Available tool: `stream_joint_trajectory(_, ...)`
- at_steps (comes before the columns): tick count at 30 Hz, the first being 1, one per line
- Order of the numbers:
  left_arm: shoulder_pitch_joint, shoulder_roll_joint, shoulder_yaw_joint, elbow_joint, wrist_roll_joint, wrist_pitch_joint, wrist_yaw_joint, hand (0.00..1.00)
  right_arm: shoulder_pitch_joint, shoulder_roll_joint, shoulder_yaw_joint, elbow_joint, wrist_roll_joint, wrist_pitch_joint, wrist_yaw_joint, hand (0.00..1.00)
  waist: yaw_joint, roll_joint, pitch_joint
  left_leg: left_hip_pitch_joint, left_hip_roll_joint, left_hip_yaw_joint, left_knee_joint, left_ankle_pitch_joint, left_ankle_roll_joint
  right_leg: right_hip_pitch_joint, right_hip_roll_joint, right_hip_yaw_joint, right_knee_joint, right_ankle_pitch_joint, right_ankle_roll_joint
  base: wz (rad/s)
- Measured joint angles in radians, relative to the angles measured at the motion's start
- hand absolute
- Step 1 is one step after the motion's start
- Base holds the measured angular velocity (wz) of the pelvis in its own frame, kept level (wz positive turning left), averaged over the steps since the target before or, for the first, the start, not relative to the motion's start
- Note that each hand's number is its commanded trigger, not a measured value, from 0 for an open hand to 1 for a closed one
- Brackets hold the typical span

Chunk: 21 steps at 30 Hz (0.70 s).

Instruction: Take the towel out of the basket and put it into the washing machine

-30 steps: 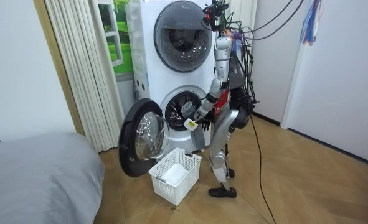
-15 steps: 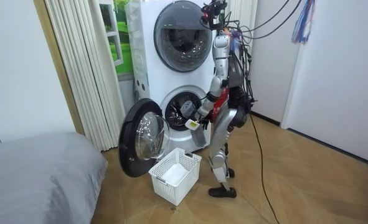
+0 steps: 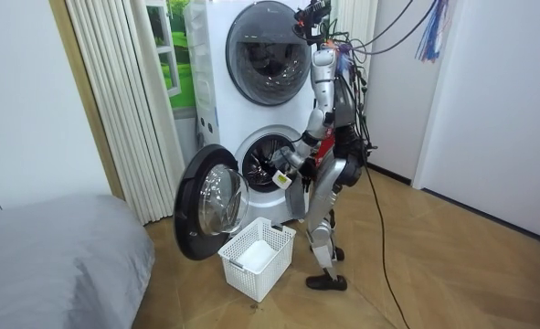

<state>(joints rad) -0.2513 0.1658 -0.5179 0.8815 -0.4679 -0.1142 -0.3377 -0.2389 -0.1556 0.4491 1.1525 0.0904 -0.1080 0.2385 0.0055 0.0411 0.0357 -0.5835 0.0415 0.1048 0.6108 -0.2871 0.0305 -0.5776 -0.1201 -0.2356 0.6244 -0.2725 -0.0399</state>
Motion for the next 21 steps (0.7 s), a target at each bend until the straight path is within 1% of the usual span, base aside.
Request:
stream_joint_trajectory(5,-0.001,0.006,0.006,0.000,0.039,-0.002,0.001,1.00,-0.008,0.001,0.000,0.000,0.000,0.000,0.000,0.00,-0.006,-0.003,0.0015,-0.015,0.000,0.006,0.004,0.000,0.001,-0.020,0.000,0.009,0.002,0.000,0.000,-0.05)
stream_joint_trajectory(7,0.000,0.007,0.005,0.000,0.050,-0.002,0.001,1.00,-0.012,0.005,0.000,0.000,0.000,0.000,0.000,0.00,-0.006,-0.007,0.0039,-0.017,-0.001,0.007,0.009,0.001,0.002,-0.023,-0.001,0.010,0.005,0.000,0.000,0.00)
stream_joint_trajectory(9,0.000,0.012,0.005,0.000,0.050,-0.002,0.002,1.00,-0.019,0.007,0.000,-0.003,0.000,0.000,0.000,0.00,-0.006,-0.015,0.0092,-0.018,0.000,0.010,0.008,0.001,0.002,-0.024,-0.001,0.010,0.004,0.000,0.001,0.00)
stream_joint_trajectory(12,0.001,0.016,0.006,-0.003,0.059,-0.002,0.002,1.00,-0.013,0.004,0.000,-0.025,0.000,0.000,0.001,0.00,-0.006,-0.023,0.0140,-0.020,0.000,0.011,0.007,0.001,0.002,-0.025,-0.002,0.010,0.002,0.000,0.001,0.00)
stream_joint_trajectory(16,0.009,0.018,0.003,-0.029,0.071,0.000,-0.002,1.00,-0.013,0.007,0.000,-0.031,0.001,0.000,0.013,0.00,-0.009,-0.023,0.0141,-0.020,-0.001,0.011,0.006,0.001,0.002,-0.025,-0.002,0.011,-0.001,-0.001,0.001,0.00)
stream_joint_trajectory(21,0.008,0.010,0.001,-0.032,0.065,0.000,-0.030,1.00,-0.014,0.001,0.002,-0.034,0.002,0.000,0.026,0.00,-0.011,-0.024,0.0132,-0.017,0.002,0.017,0.006,0.001,0.002,-0.025,0.000,0.012,-0.001,0.000,0.001,-0.02)
